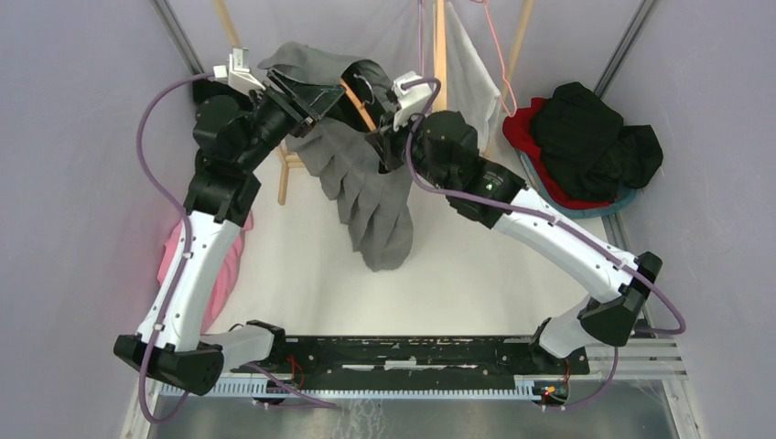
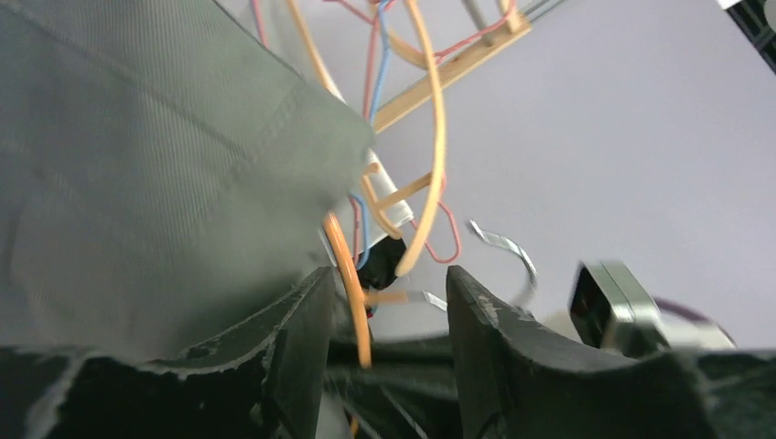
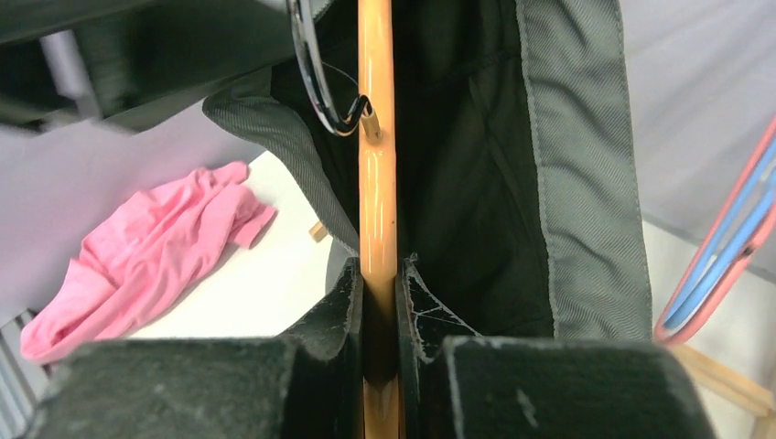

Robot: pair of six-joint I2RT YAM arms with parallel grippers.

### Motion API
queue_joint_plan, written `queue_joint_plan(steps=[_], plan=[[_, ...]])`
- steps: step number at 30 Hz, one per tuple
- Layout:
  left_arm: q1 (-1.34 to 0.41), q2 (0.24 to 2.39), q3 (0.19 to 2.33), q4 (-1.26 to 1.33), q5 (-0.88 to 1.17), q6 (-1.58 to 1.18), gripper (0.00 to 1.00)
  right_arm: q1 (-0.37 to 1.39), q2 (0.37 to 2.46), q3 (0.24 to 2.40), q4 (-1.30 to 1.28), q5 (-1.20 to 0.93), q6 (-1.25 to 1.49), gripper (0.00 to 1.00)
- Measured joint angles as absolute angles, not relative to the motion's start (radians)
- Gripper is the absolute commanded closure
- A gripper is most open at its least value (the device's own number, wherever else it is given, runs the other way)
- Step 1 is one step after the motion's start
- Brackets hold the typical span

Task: Place the skirt on the hanger
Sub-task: Place the hanger at the clothesline.

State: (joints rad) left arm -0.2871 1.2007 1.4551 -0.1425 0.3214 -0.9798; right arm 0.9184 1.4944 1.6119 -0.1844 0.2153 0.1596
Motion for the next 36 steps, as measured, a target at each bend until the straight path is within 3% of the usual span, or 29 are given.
queue_joint_plan(steps=[3, 4, 5, 7, 25, 36], plan=[[-0.287, 1.158, 1.491, -0.179, 0.315, -0.94, 0.4, 0.881, 1.557, 1.745, -0.261, 0.215, 0.16, 0.99], [-0.287, 1.144, 1.5, -0.194, 0.313, -0.926, 0.35, 0.862, 1.587, 1.794, -0.286, 0.213, 0.162, 0.99], [-0.287, 1.126, 1.511, -0.213, 0.307, -0.912, 0.23, 0.846, 1.611, 1.829, -0.302, 0.208, 0.166, 0.99], [-0.287, 1.1, 1.528, -0.239, 0.298, -0.884, 0.21, 0.807, 1.665, 1.902, -0.34, 0.197, 0.176, 0.99], [-0.287, 0.961, 1.44, -0.426, 0.258, -0.73, 0.23, 0.619, 2.032, 2.453, -0.442, 0.077, 0.234, 0.99], [-0.287, 0.925, 1.363, -0.524, 0.237, -0.664, 0.27, 0.548, 2.138, 2.536, -0.299, 0.037, 0.358, 0.99]])
